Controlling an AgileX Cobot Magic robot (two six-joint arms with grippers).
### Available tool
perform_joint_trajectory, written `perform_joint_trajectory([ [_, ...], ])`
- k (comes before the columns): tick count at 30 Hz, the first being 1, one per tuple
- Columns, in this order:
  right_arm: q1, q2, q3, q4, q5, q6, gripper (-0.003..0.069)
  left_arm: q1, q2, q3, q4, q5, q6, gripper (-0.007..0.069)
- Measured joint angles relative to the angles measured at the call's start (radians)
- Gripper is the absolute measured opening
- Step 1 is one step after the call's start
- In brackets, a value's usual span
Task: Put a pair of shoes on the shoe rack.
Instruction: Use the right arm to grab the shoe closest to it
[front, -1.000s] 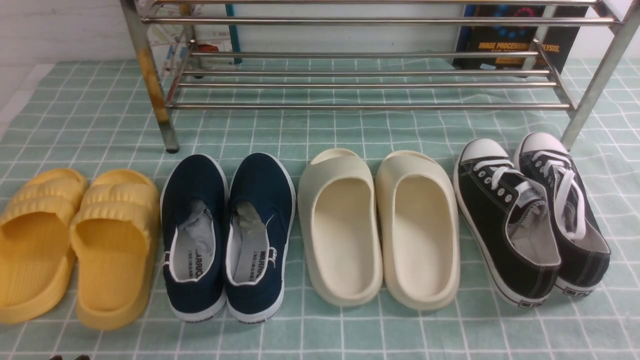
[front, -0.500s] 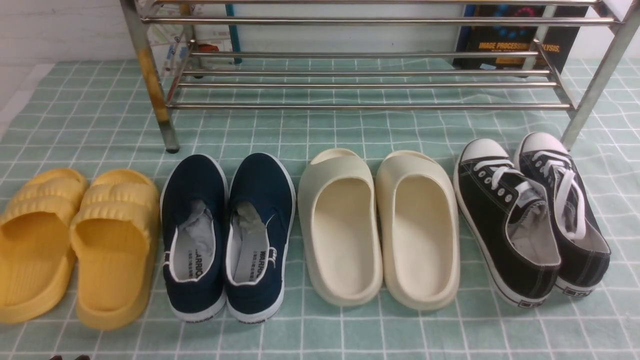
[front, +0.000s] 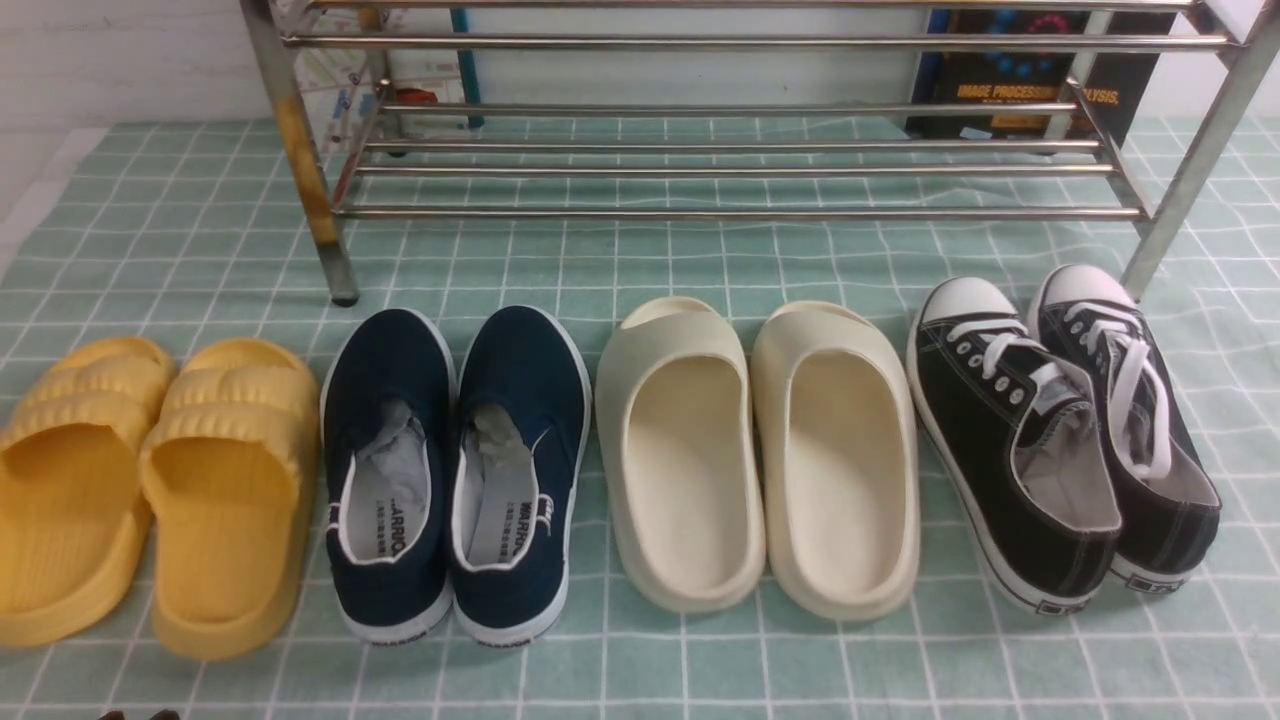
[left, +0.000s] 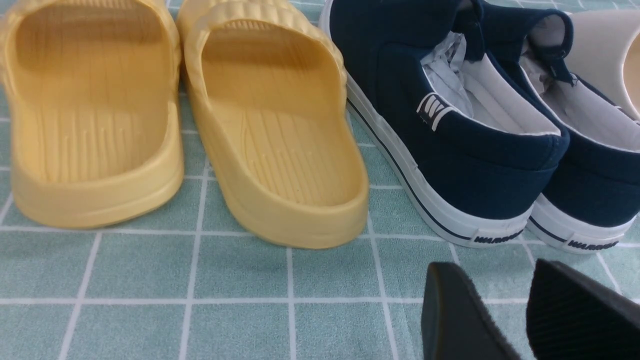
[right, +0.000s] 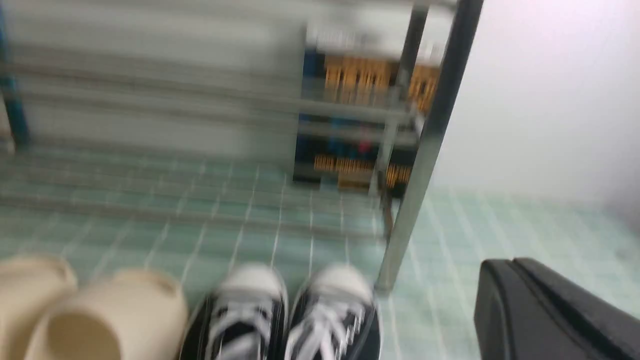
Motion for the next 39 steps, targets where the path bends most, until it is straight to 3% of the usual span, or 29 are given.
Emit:
perform_joint_trajectory([
  [3,0.0,0.239,-0.138,0.055,0.273,-0.013,0.001,0.0,0.0,0.0,0.0,0.0,0.0,0.0239],
  [6,0.017,0.442,-0.232,0.146,0.436,-0.06,0.0015,0.0,0.0,0.0,0.0,0.0,0.0,0.0239],
  [12,0.164,0.667,-0.342,0.205,0.519,-0.119,0.0052,0.0,0.0,0.0,0.0,0.0,0.0,0.0239],
  [18,0.271,0.875,-0.433,0.089,0.551,0.061,0.0222,0.0,0.0,0.0,0.0,0.0,0.0,0.0239],
  [22,0.303,0.961,-0.446,0.012,0.535,0.126,0.04,0.0,0.0,0.0,0.0,0.0,0.0,0.0239],
  [27,0.334,0.993,-0.446,0.011,0.467,0.135,0.0454,0.0,0.0,0.0,0.0,0.0,0.0,0.0239],
  [31,0.343,1.025,-0.448,0.013,0.395,0.142,0.0414,0.0,0.0,0.0,0.0,0.0,0.0,0.0239],
  [33,0.344,1.07,-0.449,0.014,0.374,0.17,0.032,0.0,0.0,0.0,0.0,0.0,0.0,0.0239],
  [34,0.344,1.072,-0.449,0.014,0.374,0.17,0.0311,0.0,0.0,0.0,0.0,0.0,0.0,0.0239],
  [36,0.344,1.098,-0.449,0.013,0.374,0.199,0.0177,0.0,0.0,0.0,0.0,0.0,0.0,0.0239],
  [37,0.344,1.098,-0.449,0.013,0.374,0.2,0.0151,0.0,0.0,0.0,0.0,0.0,0.0,0.0239],
  [38,0.345,1.096,-0.451,0.015,0.375,0.207,0.0066,0.0,0.0,0.0,0.0,0.0,0.0,0.0239],
  [39,0.346,1.093,-0.45,0.017,0.376,0.215,0.0032,0.0,0.0,0.0,0.0,0.0,0.0,0.0239],
])
